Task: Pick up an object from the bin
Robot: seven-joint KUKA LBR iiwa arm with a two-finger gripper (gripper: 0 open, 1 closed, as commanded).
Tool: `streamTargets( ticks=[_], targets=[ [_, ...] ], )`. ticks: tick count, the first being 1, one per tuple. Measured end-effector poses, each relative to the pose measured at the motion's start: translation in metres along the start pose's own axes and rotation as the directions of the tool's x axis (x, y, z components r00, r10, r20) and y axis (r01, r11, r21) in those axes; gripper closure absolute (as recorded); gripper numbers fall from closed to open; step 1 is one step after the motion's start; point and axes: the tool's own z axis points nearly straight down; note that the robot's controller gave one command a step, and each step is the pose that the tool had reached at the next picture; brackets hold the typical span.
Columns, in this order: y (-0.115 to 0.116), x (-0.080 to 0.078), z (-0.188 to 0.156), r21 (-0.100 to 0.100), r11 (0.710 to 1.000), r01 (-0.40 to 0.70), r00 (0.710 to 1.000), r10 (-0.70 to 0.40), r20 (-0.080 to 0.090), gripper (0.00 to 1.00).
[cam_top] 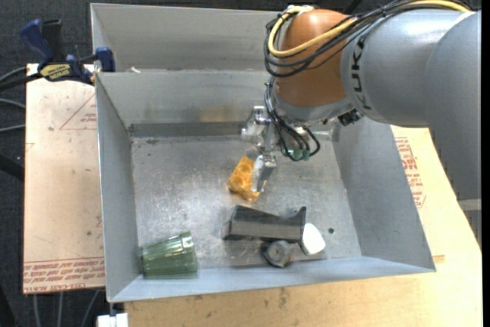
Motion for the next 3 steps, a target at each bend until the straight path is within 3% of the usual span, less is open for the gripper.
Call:
streamTargets(
  ticks=[1,2,3],
  targets=[
    [0.0,-0.001,-0.001,0.0,1.0,-0.001,1.0,0.001,0.002,0.0],
    [0.003,-0.009,0.039,-0.001,0.997,0.076,0.997,-0.076,0.002,1.0],
    [0.003,-0.009,0.039,-0.001,0.997,0.076,0.997,-0.076,0.002,1.0]
  ],
)
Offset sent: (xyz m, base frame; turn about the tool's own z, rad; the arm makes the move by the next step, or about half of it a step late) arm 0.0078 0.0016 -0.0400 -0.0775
